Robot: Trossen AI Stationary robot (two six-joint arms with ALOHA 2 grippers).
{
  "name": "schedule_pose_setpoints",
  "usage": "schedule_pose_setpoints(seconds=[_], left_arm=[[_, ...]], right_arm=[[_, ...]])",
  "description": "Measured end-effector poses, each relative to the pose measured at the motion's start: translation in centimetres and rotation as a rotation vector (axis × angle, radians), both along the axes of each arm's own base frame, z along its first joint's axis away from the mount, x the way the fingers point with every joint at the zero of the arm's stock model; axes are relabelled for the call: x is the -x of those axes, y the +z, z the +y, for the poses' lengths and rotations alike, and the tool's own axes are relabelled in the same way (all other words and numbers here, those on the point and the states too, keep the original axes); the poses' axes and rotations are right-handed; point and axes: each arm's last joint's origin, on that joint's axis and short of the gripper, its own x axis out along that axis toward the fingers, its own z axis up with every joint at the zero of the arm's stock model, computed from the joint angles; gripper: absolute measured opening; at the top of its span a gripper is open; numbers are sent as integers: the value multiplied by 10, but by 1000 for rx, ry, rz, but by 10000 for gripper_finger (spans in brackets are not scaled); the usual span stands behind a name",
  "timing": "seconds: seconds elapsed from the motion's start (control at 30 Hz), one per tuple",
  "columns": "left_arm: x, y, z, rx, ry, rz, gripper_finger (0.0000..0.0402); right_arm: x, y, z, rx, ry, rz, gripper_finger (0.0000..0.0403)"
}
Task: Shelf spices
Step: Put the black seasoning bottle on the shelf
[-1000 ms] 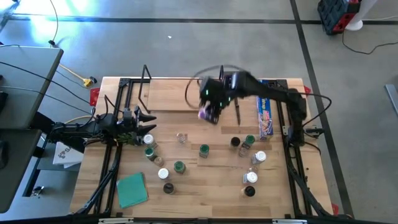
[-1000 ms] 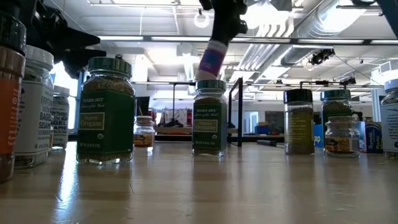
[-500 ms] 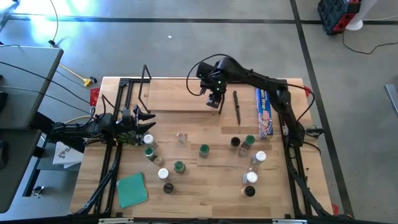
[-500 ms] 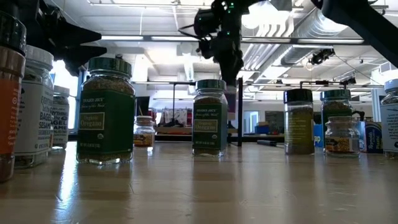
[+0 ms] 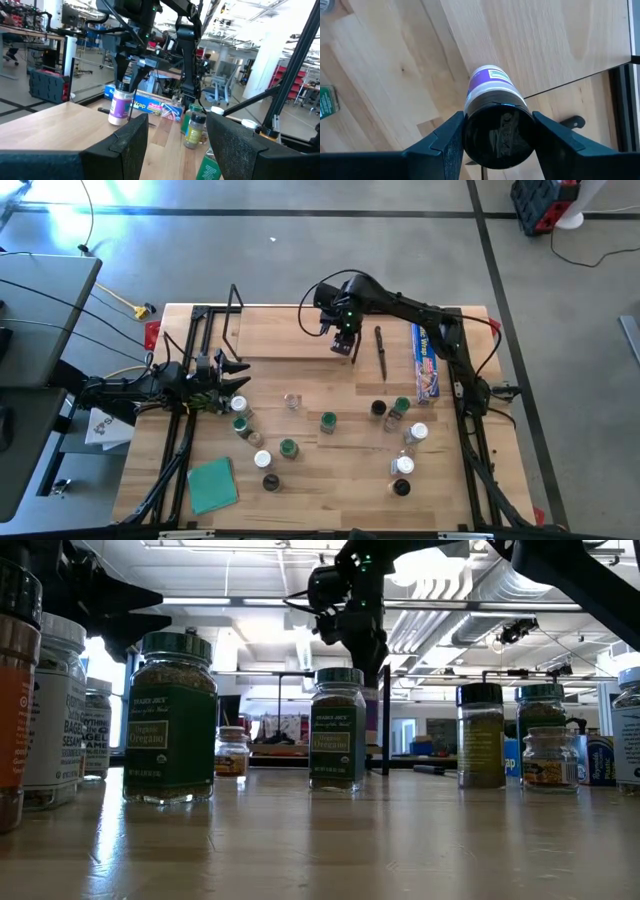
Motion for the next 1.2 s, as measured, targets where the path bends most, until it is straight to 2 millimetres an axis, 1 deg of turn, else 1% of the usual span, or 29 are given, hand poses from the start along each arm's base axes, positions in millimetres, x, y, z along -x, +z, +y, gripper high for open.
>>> schedule_pose_setpoints(seconds=[0.1, 0.3, 0.9, 1.2], left_arm=[[0, 0, 0, 0, -1, 0, 195], [0, 0, 0, 0, -12, 0, 195], [0, 0, 0, 0, -12, 0, 195], [0, 0, 0, -1, -12, 1, 195]], right_arm=[[0, 0, 0, -8, 0, -5, 187], [-1, 0, 0, -6, 0, -10, 204], [-2, 0, -1, -5, 1, -24, 212], [0, 0, -4, -15, -10, -28, 239]])
